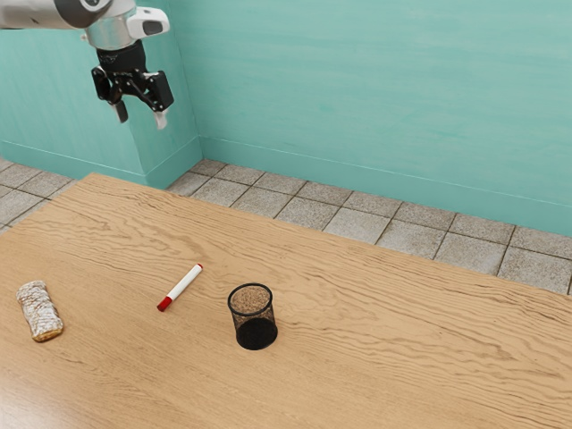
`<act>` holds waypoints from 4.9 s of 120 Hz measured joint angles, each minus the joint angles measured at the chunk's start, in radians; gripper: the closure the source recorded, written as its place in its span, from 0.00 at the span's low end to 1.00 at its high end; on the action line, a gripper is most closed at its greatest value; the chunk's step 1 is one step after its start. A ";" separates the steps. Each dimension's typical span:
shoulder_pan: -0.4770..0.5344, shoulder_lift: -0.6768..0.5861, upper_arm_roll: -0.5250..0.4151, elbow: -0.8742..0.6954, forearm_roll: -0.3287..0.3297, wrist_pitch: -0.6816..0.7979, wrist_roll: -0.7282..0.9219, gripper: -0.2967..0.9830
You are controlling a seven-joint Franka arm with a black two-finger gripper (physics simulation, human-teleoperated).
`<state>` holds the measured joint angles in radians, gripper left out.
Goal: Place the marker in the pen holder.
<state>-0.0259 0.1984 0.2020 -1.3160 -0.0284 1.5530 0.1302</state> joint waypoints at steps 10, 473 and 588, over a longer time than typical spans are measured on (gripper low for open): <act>0.000 0.000 0.000 0.000 -0.001 -0.001 0.024 0.25; -0.338 0.161 -0.045 -0.209 0.105 -0.314 0.136 0.85; -0.309 0.403 -0.090 -0.053 0.102 -0.219 0.129 0.81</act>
<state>-0.3347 0.6016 0.1115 -1.3691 0.0734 1.3337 0.2591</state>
